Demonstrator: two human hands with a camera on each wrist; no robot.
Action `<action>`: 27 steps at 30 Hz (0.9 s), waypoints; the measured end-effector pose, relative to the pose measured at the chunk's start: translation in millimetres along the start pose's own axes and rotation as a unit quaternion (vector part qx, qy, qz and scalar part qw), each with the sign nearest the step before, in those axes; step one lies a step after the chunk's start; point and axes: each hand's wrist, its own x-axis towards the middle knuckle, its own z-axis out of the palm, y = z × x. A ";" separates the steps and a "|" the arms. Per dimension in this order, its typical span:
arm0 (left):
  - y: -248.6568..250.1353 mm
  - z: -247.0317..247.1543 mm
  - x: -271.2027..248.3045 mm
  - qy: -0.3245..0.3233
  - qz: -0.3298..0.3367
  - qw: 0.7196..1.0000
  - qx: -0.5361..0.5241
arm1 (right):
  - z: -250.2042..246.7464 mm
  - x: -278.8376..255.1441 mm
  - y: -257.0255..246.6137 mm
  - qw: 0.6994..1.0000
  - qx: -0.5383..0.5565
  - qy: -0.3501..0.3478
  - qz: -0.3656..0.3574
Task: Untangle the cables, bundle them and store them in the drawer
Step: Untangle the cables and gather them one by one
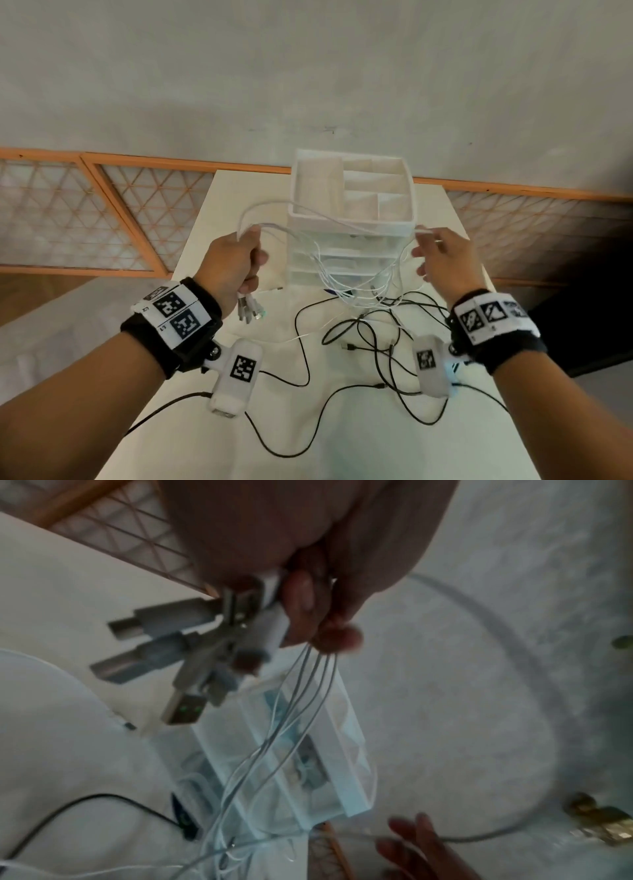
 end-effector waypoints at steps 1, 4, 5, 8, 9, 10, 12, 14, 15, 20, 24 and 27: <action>4.8 7.4 -2.6 -0.026 0.016 1.000 0.000 | 6.8 -9.5 -4.8 0.998 -0.005 -0.033 -0.055; 9.9 44.4 -11.7 -0.103 0.052 0.993 0.027 | 30.3 -40.5 -37.9 0.964 0.045 -0.131 -0.228; 8.2 57.9 -14.3 -0.124 0.055 0.990 0.032 | 35.0 -45.8 -48.2 0.953 0.069 -0.136 -0.262; -5.8 84.6 -21.4 -0.200 0.040 0.977 0.067 | 30.9 -38.4 -68.5 0.952 0.132 -0.080 -0.265; -14.3 86.4 -22.4 -0.218 0.038 0.969 0.106 | 22.7 -30.8 -72.7 0.953 0.159 -0.047 -0.252; -24.5 85.0 -22.0 -0.231 0.035 0.962 0.142 | 11.7 -22.2 -76.0 0.952 0.191 -0.015 -0.238; -44.4 74.6 -18.6 -0.232 0.015 0.951 0.203 | -12.6 -3.0 -78.1 0.949 0.211 0.050 -0.227; -59.6 59.6 -11.5 -0.209 0.006 0.937 0.281 | -37.7 13.2 -76.4 0.950 0.150 0.124 -0.245; -64.8 51.8 -8.7 -0.198 0.003 0.927 0.319 | -49.3 19.0 -75.5 0.948 0.121 0.155 -0.252; -73.5 17.3 3.2 -0.111 -0.031 0.896 0.429 | -68.8 35.3 -65.1 0.945 0.063 0.187 -0.260; -65.0 6.5 13.7 -0.069 -0.081 0.913 0.393 | -50.5 42.9 -42.3 0.963 -0.045 0.156 -0.214; -55.7 -0.8 16.6 -0.020 -0.121 0.949 0.291 | -41.2 56.2 -31.7 0.980 -0.064 0.127 -0.137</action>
